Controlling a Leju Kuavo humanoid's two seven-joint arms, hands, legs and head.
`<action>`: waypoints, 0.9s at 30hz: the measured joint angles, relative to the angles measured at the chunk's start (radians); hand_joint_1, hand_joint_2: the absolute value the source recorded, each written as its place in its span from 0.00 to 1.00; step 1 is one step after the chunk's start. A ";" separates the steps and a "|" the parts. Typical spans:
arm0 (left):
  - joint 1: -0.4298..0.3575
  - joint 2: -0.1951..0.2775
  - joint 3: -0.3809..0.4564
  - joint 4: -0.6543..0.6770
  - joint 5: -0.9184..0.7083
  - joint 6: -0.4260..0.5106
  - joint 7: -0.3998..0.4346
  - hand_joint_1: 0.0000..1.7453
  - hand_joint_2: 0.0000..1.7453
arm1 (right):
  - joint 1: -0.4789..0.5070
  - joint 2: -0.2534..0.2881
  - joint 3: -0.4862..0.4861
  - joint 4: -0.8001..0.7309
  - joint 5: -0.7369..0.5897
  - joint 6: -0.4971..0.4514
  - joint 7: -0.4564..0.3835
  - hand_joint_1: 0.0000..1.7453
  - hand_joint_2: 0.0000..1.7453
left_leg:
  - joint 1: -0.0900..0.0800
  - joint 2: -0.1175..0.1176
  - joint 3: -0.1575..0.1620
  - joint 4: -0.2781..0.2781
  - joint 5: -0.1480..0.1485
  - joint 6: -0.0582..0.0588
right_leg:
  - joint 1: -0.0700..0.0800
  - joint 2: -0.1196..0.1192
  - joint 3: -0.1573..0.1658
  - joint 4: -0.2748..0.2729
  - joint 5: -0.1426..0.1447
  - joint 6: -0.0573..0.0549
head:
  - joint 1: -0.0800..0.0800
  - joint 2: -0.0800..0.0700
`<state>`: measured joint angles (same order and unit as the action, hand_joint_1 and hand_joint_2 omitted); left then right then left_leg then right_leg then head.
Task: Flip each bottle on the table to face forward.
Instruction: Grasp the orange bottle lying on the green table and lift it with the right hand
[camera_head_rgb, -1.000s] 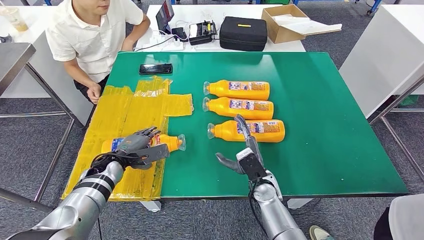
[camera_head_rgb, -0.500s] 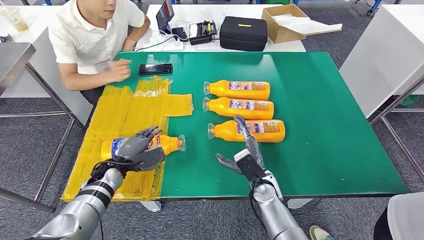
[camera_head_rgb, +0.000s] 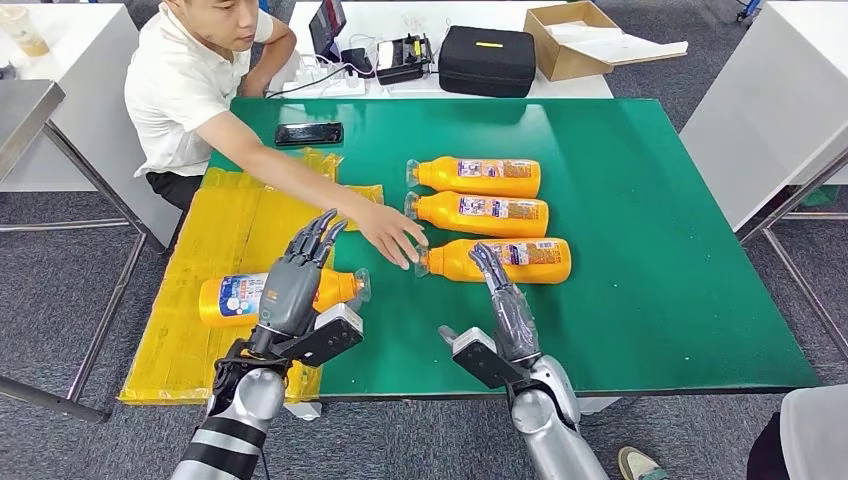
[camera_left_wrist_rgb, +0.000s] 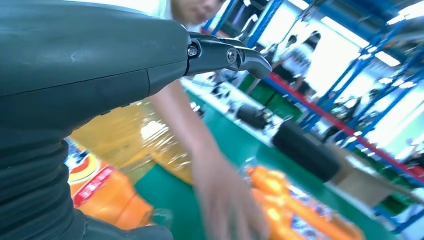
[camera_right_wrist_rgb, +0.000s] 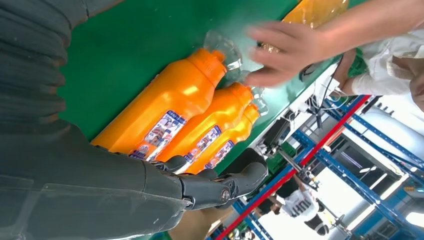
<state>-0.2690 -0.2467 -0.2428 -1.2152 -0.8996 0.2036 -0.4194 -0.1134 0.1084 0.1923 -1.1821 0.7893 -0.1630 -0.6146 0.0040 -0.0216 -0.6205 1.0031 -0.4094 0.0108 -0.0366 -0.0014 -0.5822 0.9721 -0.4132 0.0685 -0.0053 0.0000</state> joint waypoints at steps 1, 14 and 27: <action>0.008 -0.002 -0.006 -0.020 0.002 0.000 -0.003 0.00 1.00 | 0.003 -0.001 0.000 -0.003 0.028 -0.020 0.012 0.00 1.00 | 0.000 0.000 0.000 0.000 0.000 0.000 | 0.000 0.000 0.000 0.000 0.000 0.000 | 0.000 0.000; 0.180 -0.054 -0.086 -0.160 0.485 -0.224 0.004 0.00 1.00 | 0.003 -0.105 -0.018 0.026 0.647 -0.191 0.461 0.00 1.00 | -0.002 0.000 -0.002 0.000 -0.001 0.001 | -0.003 0.000 -0.002 -0.001 0.000 0.001 | 0.000 0.000; 0.208 -0.052 -0.118 -0.161 0.535 -0.228 0.042 0.00 1.00 | 0.026 -0.159 -0.071 0.059 0.708 -0.141 0.493 0.00 1.00 | -0.002 0.001 -0.002 0.000 -0.001 0.001 | -0.003 0.000 -0.002 -0.001 0.000 0.001 | -0.001 0.000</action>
<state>-0.0613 -0.2991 -0.3607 -1.3763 -0.3644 -0.0245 -0.3777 -0.0871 -0.0502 0.1208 -1.1231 1.4972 -0.3044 -0.1213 0.0022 -0.0209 -0.6226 1.0033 -0.4100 0.0119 -0.0396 -0.0011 -0.5844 0.9713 -0.4130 0.0691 -0.0061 0.0000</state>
